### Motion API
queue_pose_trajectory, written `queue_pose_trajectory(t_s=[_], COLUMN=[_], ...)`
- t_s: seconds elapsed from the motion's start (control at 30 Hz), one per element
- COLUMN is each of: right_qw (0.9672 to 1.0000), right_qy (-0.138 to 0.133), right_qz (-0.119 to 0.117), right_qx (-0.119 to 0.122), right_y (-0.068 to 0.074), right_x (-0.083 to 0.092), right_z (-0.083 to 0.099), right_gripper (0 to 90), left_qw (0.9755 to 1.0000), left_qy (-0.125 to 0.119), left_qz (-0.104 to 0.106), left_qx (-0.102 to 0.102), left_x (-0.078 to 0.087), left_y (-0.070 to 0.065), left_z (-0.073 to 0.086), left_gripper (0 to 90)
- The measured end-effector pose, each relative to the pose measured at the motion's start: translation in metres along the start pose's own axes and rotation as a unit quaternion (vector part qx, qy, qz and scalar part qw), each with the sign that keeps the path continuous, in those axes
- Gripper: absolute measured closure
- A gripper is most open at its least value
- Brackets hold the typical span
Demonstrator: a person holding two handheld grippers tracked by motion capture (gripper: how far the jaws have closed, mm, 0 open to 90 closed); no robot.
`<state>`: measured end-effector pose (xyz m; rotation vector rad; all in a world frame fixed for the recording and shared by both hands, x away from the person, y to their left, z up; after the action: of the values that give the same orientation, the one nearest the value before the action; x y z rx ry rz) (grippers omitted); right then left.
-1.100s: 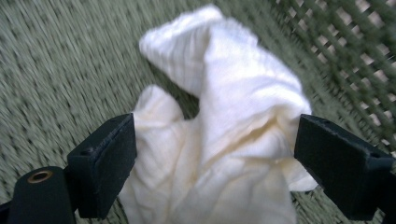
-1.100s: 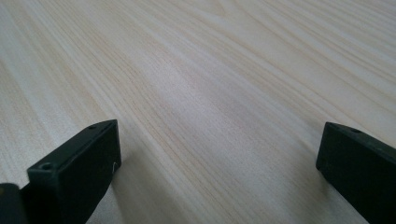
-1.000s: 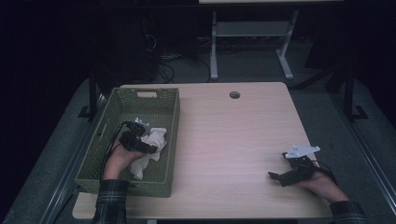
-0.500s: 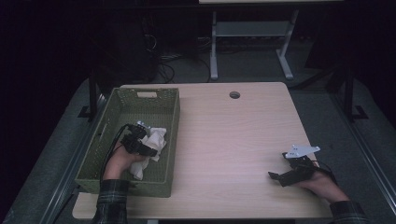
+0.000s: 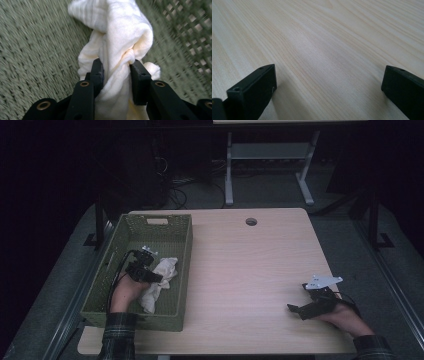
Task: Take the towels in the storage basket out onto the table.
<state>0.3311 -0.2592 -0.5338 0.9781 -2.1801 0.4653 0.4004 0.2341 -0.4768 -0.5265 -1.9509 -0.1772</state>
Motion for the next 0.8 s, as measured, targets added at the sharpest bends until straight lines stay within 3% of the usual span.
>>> queue_pose_trajectory(t_s=[0.07, 0.17, 0.37, 0.57, 0.8], right_qw=[1.0000, 1.0000, 1.0000, 1.0000, 1.0000], right_qy=[0.000, 0.000, 0.000, 0.000, -0.001], right_qz=[0.000, 0.000, 0.000, 0.000, 0.000], right_qx=[0.000, 0.000, 0.000, 0.000, -0.001], right_y=[0.000, 0.000, 0.000, 0.000, 0.000], right_x=[0.000, 0.000, 0.000, 0.000, 0.000], right_z=[0.000, 0.000, 0.000, 0.000, 0.000], right_gripper=[0.0, 0.0, 0.0, 0.0, 0.0], left_qw=[0.9996, 0.9989, 0.9954, 0.9895, 0.9832], left_qy=[-0.027, -0.045, -0.091, -0.131, -0.167], left_qz=[0.008, 0.012, 0.032, 0.061, 0.073], left_qx=[0.000, -0.003, 0.002, 0.005, -0.002], left_x=[0.008, 0.013, 0.030, 0.049, 0.071], left_y=[-0.001, -0.002, -0.005, -0.010, -0.018], left_z=[-0.005, -0.008, -0.015, -0.021, -0.029], left_gripper=[68.8, 69.0, 69.0, 68.9, 68.4])
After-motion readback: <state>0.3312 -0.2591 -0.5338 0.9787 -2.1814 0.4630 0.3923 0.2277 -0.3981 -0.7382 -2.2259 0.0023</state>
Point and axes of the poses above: each handheld gripper's, and its own axes: x roughly backward along the jaws, z roughly out of its underside, y roughly to its left, the point moved 7 cm from there along -x, roughly forward along the jaws, and after that the axes turned 6 degrees about x, right-handed, at the moved point
